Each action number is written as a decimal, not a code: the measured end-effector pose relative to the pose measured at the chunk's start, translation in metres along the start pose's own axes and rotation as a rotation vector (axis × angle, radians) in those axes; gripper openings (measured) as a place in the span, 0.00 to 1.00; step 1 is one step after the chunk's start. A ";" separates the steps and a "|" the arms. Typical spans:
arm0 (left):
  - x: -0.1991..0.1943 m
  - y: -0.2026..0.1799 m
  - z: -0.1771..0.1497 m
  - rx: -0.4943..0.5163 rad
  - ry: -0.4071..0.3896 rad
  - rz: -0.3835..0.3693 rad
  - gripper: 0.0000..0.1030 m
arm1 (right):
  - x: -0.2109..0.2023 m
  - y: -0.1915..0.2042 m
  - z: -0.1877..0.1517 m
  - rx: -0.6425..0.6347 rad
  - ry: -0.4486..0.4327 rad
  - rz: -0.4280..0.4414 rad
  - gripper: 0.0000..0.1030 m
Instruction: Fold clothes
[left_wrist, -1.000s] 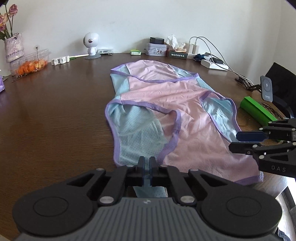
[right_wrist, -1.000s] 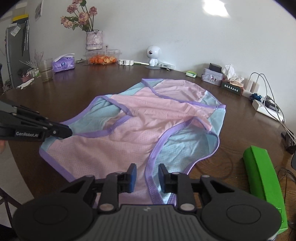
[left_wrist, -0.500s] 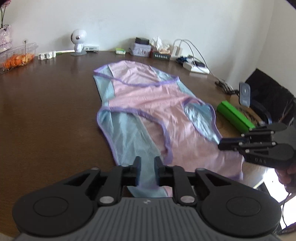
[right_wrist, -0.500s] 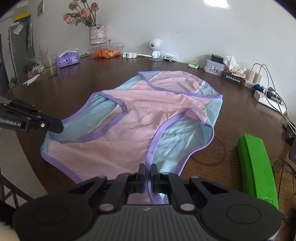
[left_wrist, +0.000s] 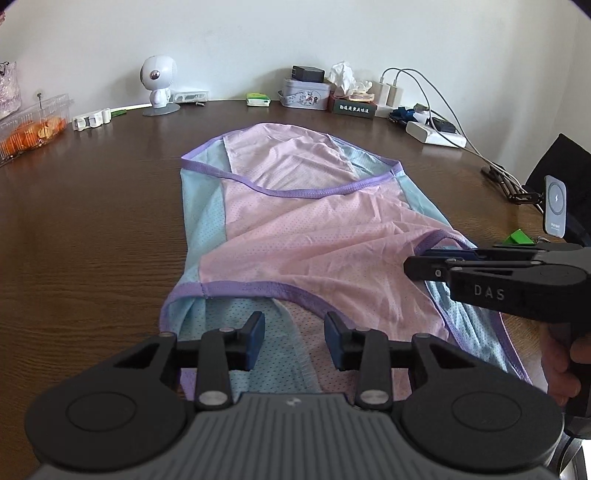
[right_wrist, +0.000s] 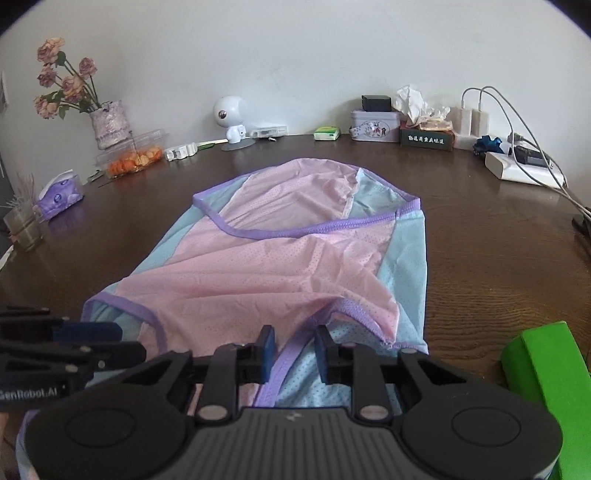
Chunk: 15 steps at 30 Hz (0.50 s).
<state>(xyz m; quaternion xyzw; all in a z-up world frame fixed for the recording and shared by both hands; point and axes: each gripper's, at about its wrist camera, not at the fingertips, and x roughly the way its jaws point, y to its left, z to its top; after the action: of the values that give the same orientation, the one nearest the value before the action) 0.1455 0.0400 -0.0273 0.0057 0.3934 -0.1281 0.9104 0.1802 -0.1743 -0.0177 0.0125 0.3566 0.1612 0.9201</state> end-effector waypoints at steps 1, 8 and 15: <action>0.001 -0.002 0.000 -0.001 -0.003 0.003 0.32 | 0.001 0.002 0.000 -0.013 -0.010 -0.006 0.03; -0.011 -0.009 -0.014 0.042 0.020 -0.029 0.11 | -0.043 0.009 -0.017 -0.095 0.010 0.090 0.00; -0.035 0.009 -0.017 0.010 -0.067 0.098 0.26 | -0.071 0.000 -0.029 -0.061 0.020 0.103 0.21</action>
<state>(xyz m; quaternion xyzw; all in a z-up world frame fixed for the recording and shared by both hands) 0.1125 0.0586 -0.0141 0.0250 0.3612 -0.0853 0.9282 0.1116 -0.1988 0.0066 0.0011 0.3596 0.2192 0.9070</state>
